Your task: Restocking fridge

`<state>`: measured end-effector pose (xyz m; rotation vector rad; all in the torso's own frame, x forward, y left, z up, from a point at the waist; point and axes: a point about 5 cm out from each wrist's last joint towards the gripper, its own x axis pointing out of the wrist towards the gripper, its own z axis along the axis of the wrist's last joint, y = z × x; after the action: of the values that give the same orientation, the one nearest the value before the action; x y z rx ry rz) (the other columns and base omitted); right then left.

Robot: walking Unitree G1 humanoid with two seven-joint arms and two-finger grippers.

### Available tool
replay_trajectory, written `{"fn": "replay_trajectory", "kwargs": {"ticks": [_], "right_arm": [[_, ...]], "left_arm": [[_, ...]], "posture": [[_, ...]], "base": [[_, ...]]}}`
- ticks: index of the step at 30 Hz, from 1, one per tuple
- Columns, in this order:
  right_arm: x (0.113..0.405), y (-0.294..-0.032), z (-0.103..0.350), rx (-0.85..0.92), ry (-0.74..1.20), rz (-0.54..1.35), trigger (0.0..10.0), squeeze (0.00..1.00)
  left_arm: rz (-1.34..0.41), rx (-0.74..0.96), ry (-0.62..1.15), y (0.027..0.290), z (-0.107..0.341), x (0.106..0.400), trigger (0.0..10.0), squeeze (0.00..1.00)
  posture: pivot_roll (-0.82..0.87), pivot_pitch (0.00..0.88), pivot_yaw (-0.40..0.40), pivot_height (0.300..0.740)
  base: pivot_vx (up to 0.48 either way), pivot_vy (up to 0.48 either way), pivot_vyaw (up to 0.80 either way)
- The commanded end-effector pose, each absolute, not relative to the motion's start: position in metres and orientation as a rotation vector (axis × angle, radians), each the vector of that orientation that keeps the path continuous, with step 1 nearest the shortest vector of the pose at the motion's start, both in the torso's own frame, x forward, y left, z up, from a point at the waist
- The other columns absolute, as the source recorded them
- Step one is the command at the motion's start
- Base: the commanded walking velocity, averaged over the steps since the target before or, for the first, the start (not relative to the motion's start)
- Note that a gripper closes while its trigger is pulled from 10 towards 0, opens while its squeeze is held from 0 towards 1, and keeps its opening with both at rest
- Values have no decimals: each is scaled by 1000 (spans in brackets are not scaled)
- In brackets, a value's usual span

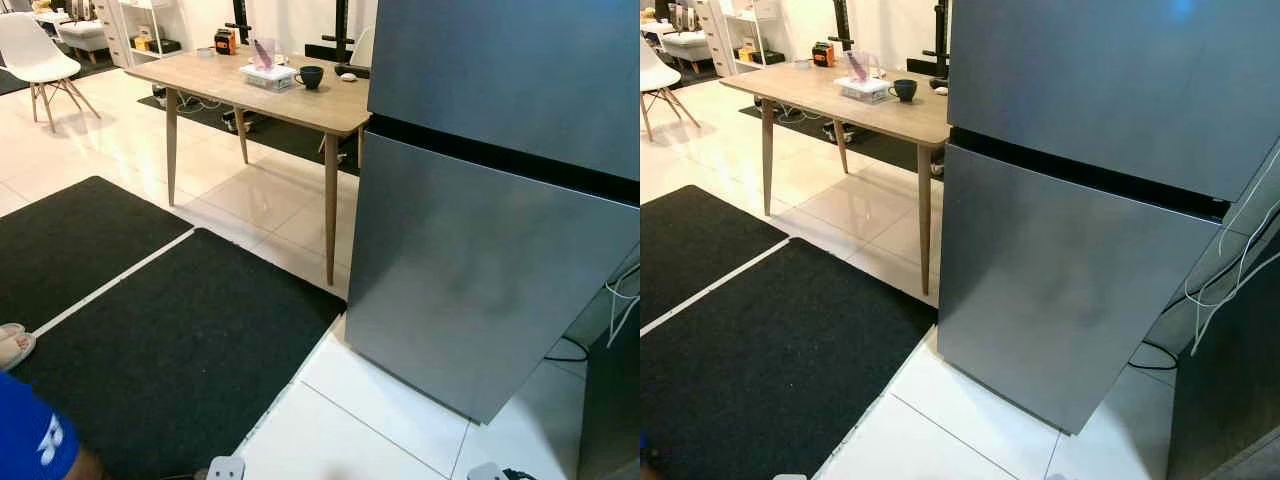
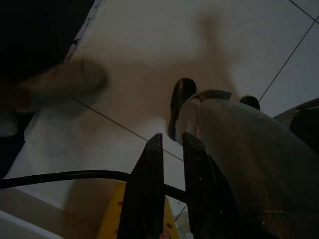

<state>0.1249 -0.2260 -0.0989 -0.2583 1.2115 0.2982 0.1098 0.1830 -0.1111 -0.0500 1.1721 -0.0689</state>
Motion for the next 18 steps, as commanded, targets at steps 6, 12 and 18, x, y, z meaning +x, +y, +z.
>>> {"fn": "replay_trajectory", "kwargs": {"ticks": [6, 12, 18], "right_arm": [[125, -226, -99, -271, 1213, 302, 10000, 0], [125, -226, -99, -273, 1214, 304, 10000, 0], [125, -226, -99, -273, 1213, 306, 10000, 0]], "left_arm": [[-93, -34, 1233, 182, -115, 96, 10000, 0], [-96, -31, 1231, 182, -115, 97, 10000, 0], [-96, -29, 1229, 183, -115, 98, 10000, 0]], "posture": [[-87, 0, -52, 740], [-87, 0, -53, 740], [-88, 0, -51, 740]], "base": [[269, 0, 0], [351, 0, 0], [382, 0, 0]]}}
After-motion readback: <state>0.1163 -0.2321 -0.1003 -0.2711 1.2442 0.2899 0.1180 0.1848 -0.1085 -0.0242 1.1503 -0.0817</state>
